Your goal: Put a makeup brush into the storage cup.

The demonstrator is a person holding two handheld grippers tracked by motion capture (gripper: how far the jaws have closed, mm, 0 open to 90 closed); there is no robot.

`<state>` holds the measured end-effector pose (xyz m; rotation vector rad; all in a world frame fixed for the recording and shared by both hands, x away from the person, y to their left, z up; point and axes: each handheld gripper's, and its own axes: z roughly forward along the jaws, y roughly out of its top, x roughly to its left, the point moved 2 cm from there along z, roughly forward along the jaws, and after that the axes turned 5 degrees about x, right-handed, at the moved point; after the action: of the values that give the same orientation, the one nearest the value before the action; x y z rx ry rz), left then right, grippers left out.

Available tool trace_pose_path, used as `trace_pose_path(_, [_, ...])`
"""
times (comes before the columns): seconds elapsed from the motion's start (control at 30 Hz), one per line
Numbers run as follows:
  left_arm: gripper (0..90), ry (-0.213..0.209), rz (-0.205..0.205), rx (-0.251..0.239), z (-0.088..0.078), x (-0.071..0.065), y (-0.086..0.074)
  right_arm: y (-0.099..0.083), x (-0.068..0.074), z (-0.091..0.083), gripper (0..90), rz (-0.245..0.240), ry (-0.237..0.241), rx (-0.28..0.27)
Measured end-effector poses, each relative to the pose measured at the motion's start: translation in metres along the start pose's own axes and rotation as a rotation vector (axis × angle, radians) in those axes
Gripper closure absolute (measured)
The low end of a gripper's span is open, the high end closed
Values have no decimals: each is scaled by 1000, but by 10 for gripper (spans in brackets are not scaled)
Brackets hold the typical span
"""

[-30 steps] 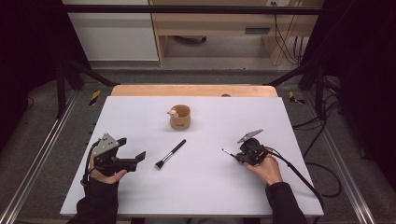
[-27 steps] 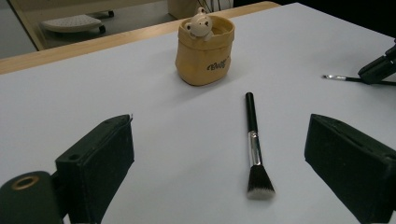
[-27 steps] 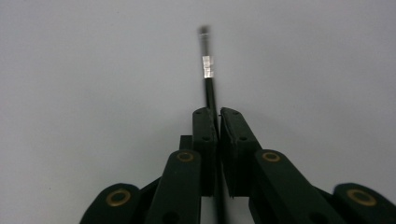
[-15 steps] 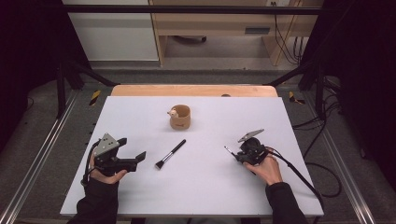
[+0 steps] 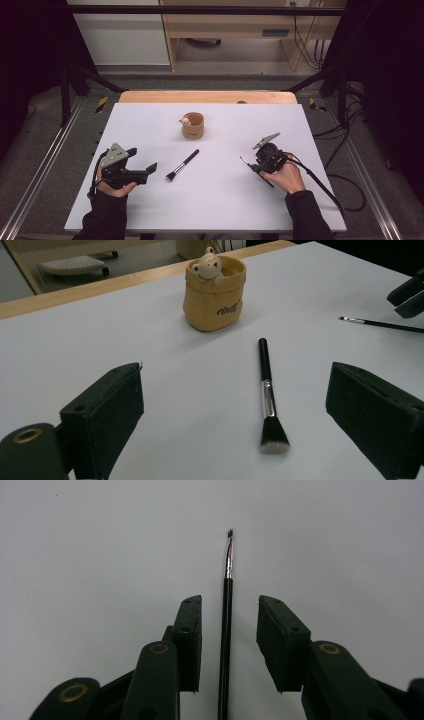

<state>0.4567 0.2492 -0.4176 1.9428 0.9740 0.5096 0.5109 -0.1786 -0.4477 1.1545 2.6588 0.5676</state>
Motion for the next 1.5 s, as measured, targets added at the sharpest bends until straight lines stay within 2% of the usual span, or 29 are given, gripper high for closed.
trace_pose_path(0.07, [73, 0, 2, 14, 3, 0, -2, 3, -1, -1, 629, -2, -3, 25])
trace_pose_path(0.17, [73, 0, 4, 12, 3, -1, -1, 5, -2, 0, 628, -3, 2, 46])
trace_pose_path(0.2, [73, -3, 2, 9, 2, -1, -1, 6, -2, 2, 628, 1, -2, 67])
trace_pose_path(0.27, [73, -2, 7, 9, 2, -2, -1, 7, -2, 4, 628, -13, -5, 86])
trace_pose_path(0.3, [73, -2, 7, 10, 2, -2, -1, 7, -3, 5, 629, -25, -5, 94])
trace_pose_path(0.53, [73, -2, 6, 11, 3, -2, -1, 10, -4, 12, 643, -18, -8, 137])
trace_pose_path(0.63, [73, -3, 6, 11, 3, -2, -1, 11, -4, 19, 660, -34, -7, 165])
trace_pose_path(0.77, [73, -3, 5, 12, 3, -1, -1, 12, -2, 24, 687, -32, -3, 196])
trace_pose_path(0.83, [73, -2, 5, 11, 3, -1, -1, 11, -2, 25, 692, -34, -3, 201])
trace_pose_path(0.9, [73, -3, 4, 10, 2, -1, -1, 11, -4, 26, 711, -58, -10, 212])
trace_pose_path(1.03, [73, -2, 6, 11, 3, -1, -1, 10, -1, 25, 745, -36, 2, 235])
trace_pose_path(1.5, [73, -2, 10, 12, 3, -2, -1, 10, 0, 26, 856, -17, 23, 240])
